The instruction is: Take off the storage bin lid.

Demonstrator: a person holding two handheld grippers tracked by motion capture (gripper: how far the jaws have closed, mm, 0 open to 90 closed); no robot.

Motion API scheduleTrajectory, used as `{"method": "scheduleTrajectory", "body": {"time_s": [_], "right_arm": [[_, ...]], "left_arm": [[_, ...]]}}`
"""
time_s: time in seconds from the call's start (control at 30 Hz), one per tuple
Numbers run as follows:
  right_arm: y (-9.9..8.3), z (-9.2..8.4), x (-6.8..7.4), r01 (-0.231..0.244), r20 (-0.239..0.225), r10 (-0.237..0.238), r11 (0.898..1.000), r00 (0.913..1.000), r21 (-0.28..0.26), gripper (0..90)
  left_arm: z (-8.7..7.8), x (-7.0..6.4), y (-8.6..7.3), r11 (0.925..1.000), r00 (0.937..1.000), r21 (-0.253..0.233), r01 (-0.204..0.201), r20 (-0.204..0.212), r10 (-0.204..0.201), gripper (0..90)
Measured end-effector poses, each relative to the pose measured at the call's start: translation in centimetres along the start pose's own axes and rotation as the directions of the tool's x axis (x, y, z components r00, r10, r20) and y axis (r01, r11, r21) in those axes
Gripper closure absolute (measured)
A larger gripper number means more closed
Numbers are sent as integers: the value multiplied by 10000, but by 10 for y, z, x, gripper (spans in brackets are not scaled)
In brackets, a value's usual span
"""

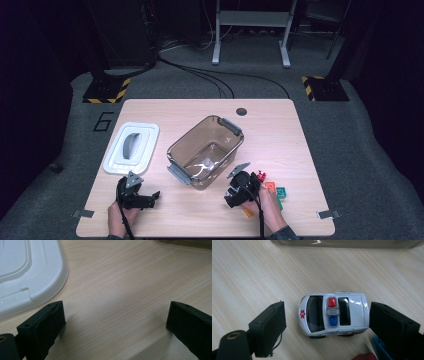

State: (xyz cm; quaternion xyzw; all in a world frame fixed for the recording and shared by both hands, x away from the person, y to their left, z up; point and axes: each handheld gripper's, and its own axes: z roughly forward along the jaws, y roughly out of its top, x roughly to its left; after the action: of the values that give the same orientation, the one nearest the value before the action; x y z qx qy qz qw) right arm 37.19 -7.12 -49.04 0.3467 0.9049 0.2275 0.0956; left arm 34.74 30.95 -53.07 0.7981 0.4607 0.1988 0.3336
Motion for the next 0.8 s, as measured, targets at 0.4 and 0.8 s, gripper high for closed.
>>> {"method": "scheduleTrajectory", "body": {"time_s": [0.4,0.8], "right_arm": [[3,7,2,263,401,-280,9988,9988,424,235],[5,11,3,165,355,-190,9975,9992,690,243]], "left_arm": [[0,0,0,10000,10000,0,10,-4,-10,18],[0,0,0,10000,10000,-5,9,-10,-9,18]]}}
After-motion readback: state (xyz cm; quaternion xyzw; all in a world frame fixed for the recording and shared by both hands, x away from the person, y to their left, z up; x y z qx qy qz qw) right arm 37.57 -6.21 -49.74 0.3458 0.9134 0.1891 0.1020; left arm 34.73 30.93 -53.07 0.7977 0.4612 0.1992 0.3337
